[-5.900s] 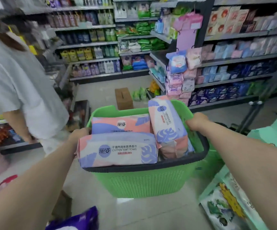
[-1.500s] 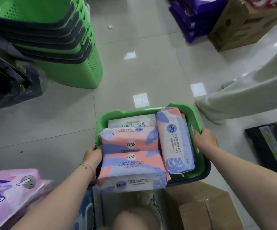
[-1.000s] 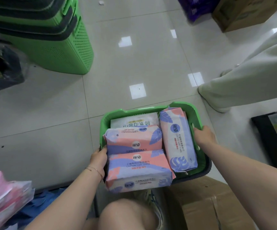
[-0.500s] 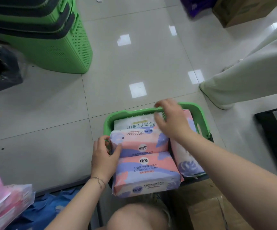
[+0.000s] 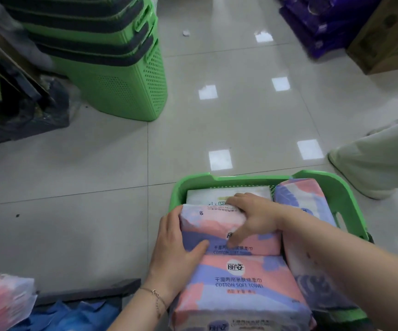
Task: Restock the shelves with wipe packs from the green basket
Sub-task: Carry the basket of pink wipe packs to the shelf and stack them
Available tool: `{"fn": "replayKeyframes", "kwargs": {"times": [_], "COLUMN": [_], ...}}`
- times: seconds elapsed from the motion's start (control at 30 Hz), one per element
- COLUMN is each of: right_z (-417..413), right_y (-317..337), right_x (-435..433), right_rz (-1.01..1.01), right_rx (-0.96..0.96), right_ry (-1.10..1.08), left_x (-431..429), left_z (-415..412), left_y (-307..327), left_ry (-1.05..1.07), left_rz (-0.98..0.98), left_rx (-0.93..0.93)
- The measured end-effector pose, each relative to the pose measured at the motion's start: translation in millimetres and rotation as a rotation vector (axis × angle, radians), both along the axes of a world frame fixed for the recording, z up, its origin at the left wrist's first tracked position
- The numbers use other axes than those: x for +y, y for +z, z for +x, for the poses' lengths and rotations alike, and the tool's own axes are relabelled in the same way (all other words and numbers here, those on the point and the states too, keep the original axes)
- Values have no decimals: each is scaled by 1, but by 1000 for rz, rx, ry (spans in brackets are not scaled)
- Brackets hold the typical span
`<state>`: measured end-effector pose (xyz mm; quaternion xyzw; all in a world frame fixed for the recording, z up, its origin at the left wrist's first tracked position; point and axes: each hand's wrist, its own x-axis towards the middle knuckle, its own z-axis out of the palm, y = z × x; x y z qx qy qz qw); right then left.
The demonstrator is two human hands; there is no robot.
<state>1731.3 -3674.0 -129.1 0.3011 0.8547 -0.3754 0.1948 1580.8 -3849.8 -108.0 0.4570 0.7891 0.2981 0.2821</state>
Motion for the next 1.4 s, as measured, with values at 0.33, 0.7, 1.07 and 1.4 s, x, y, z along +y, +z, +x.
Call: {"fn": "replayKeyframes", "kwargs": {"times": [0.33, 0.7, 1.07, 1.4], "right_z": [2, -6, -31, -44], "right_y": [1, 163, 379, 444], "right_x": [-4, -18, -139, -247], "right_rz": [-79, 406, 531, 946], "right_rx": [121, 257, 613, 1513], "right_ry": [-76, 209, 691, 912], "left_x": [-48, -104, -174, -307], "left_z": [4, 51, 74, 94], "left_y": [41, 155, 288, 415], "left_ry": [315, 194, 353, 661], "left_rz": [35, -38, 13, 64], "left_rx": [43, 561, 1331, 1522]}}
